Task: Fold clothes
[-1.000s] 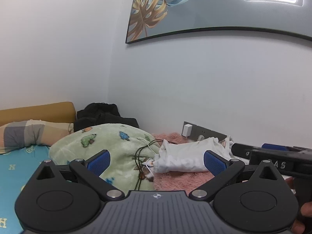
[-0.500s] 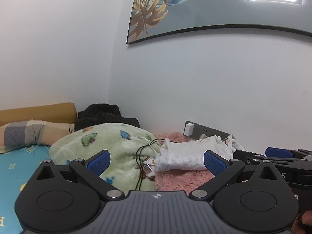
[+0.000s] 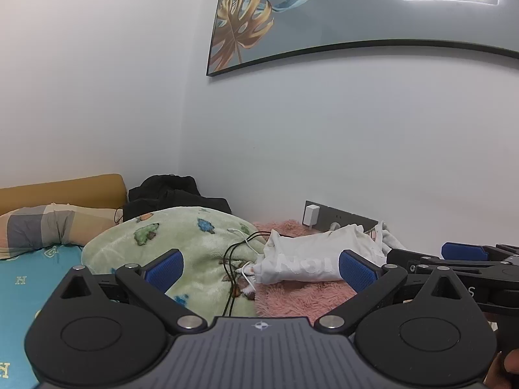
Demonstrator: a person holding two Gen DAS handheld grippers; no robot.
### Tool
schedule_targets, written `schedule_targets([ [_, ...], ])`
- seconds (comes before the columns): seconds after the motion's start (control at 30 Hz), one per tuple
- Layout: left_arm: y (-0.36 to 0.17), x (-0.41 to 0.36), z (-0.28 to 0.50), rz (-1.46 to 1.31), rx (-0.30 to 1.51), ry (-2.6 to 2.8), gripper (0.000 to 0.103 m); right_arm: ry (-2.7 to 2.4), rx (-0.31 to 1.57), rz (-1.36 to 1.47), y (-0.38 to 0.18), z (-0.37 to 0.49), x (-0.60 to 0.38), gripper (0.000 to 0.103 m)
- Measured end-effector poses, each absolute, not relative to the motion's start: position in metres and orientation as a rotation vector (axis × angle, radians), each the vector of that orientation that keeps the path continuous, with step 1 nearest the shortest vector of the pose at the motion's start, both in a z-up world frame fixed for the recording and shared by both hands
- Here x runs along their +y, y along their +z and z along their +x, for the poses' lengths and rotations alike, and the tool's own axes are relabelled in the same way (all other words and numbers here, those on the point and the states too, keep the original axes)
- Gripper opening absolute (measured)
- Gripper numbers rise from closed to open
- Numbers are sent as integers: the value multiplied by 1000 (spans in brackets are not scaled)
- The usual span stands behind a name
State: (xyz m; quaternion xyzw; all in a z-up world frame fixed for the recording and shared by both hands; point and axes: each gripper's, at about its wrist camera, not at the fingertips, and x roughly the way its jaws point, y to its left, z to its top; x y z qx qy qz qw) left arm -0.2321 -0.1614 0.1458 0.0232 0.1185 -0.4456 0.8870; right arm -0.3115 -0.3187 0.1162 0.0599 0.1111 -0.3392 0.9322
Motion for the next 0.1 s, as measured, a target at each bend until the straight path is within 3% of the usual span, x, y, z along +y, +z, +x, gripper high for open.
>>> schedule_targets([
  [0.1, 145, -161, -232, 51, 246, -931, 103, -693, 231, 127, 116, -311, -319, 84],
])
